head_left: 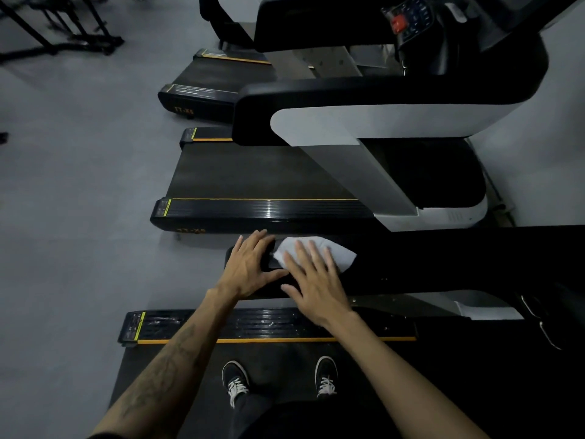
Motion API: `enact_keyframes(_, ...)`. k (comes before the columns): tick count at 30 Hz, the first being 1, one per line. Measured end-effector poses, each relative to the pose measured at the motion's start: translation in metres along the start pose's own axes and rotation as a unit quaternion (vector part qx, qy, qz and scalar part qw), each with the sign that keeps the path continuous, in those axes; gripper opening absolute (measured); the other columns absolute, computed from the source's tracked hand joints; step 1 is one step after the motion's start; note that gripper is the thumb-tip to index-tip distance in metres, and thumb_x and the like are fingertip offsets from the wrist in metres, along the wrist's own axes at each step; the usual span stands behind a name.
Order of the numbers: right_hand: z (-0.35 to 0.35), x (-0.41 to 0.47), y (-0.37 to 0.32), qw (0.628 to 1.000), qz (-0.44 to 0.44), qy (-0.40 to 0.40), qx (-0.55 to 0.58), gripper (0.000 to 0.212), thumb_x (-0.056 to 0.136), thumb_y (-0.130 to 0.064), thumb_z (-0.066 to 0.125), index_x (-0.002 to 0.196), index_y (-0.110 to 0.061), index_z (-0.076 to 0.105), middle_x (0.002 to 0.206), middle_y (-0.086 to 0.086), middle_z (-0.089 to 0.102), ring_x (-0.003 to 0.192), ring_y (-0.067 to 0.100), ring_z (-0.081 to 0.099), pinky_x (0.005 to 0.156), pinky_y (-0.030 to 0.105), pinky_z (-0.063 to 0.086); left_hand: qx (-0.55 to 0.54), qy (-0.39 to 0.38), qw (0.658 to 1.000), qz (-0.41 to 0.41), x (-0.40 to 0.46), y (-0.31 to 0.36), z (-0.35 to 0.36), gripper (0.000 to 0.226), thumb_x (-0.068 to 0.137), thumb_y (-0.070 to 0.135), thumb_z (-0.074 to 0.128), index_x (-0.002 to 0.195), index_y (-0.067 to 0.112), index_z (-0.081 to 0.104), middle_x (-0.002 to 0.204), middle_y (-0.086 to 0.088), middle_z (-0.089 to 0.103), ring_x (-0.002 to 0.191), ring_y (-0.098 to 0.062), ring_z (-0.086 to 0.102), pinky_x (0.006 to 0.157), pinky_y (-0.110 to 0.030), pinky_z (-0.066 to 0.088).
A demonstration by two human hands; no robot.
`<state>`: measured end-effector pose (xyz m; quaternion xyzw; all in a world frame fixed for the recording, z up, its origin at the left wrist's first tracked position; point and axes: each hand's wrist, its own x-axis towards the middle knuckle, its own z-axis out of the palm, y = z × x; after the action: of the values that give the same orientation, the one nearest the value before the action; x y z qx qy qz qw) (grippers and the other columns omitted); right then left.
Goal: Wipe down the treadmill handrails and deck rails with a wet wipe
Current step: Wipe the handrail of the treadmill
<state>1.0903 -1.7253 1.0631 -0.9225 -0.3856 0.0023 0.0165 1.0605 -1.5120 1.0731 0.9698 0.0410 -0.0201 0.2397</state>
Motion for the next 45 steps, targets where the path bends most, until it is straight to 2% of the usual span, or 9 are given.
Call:
enact_keyframes(4,0.005,-0.014,0.028,0.997,-0.065,0.024,-0.024,0.067,0.105,-0.048,0.041,0.164,-0.026,0.019,0.172,0.006,0.007,0.159,0.028,0.004,0.128,0.053,0.01,-0.007,0.02,1.0,0.001,-0.015,-0.019,-0.006,0.093,0.085,0.061,0.073,0.157,0.016,0.034,0.168,-0.009,0.024,0.157,-0.026,0.016,0.127,-0.043,0.005)
enact_keyframes(11,0.003,0.001,-0.013,0.995,0.087,0.039,0.018,0.074,0.102,-0.056,0.04,0.16,-0.011,0.03,0.168,0.017,0.02,0.157,0.037,0.015,0.124,0.061,0.018,-0.037,0.006,0.997,-0.074,-0.034,-0.042,-0.011,0.104,0.082,0.064,0.074,0.16,0.012,0.027,0.167,-0.009,0.026,0.154,-0.025,0.023,0.127,-0.048,0.02)
enact_keyframes(17,0.01,-0.006,-0.004,0.999,-0.02,0.028,-0.039,0.07,0.104,-0.051,0.041,0.164,-0.022,0.019,0.172,0.009,0.005,0.159,0.031,0.004,0.125,0.056,0.019,-0.098,-0.005,0.99,-0.1,-0.034,-0.047,-0.014,0.102,0.082,0.056,0.08,0.158,0.013,0.028,0.161,-0.009,0.035,0.144,-0.026,0.038,0.12,-0.048,0.036)
enact_keyframes(24,0.002,0.01,-0.023,0.992,0.127,0.012,0.013,0.077,0.102,-0.058,0.028,0.163,-0.012,0.014,0.17,0.016,0.005,0.158,0.036,0.003,0.126,0.06,0.007,-0.108,0.002,0.988,-0.107,-0.031,-0.049,-0.017,0.096,0.082,0.059,0.077,0.155,0.013,0.034,0.15,-0.007,0.045,0.133,-0.024,0.049,0.111,-0.044,0.046)
enact_keyframes(30,0.008,0.005,-0.019,1.0,-0.006,0.013,-0.019,0.066,0.104,-0.05,0.038,0.163,-0.024,0.024,0.172,0.009,0.01,0.159,0.032,0.006,0.125,0.056,0.019,-0.086,-0.012,0.991,-0.104,-0.028,-0.053,-0.018,0.097,0.082,0.062,0.075,0.156,0.015,0.032,0.148,-0.005,0.044,0.131,-0.024,0.051,0.107,-0.043,0.049)
enact_keyframes(33,0.006,-0.009,0.0,0.999,0.017,0.014,-0.029,0.067,0.104,-0.047,0.041,0.163,-0.02,0.023,0.172,0.008,0.008,0.159,0.029,0.006,0.126,0.054,0.018,-0.084,-0.01,0.991,-0.105,-0.026,-0.055,-0.018,0.096,0.08,0.065,0.075,0.153,0.016,0.036,0.146,-0.004,0.046,0.128,-0.023,0.053,0.106,-0.041,0.049)
enact_keyframes(37,-0.001,0.02,-0.03,0.99,0.135,-0.003,0.028,0.073,0.103,-0.054,0.042,0.162,-0.015,0.024,0.17,0.014,0.013,0.158,0.034,0.009,0.127,0.056,0.001,-0.081,0.001,0.991,-0.107,-0.024,-0.056,-0.019,0.092,0.077,0.065,0.078,0.147,0.017,0.042,0.136,-0.002,0.051,0.12,-0.021,0.056,0.1,-0.037,0.05)
enact_keyframes(39,-0.003,0.033,-0.05,0.991,0.122,-0.028,0.041,0.073,0.103,-0.057,0.039,0.163,-0.02,0.02,0.171,0.014,0.007,0.158,0.035,0.003,0.127,0.056,-0.005,-0.077,0.007,0.992,-0.104,-0.024,-0.056,-0.018,0.09,0.076,0.065,0.079,0.144,0.017,0.044,0.133,-0.001,0.052,0.117,-0.021,0.057,0.097,-0.036,0.052)
enact_keyframes(45,0.0,0.01,-0.024,0.999,0.035,-0.007,0.021,0.067,0.104,-0.046,0.046,0.163,-0.025,0.024,0.172,0.005,0.011,0.159,0.026,0.008,0.127,0.051,0.015,-0.082,-0.006,0.991,-0.109,-0.021,-0.058,-0.019,0.09,0.075,0.064,0.08,0.144,0.018,0.044,0.133,-0.001,0.052,0.116,-0.019,0.056,0.098,-0.039,0.053)
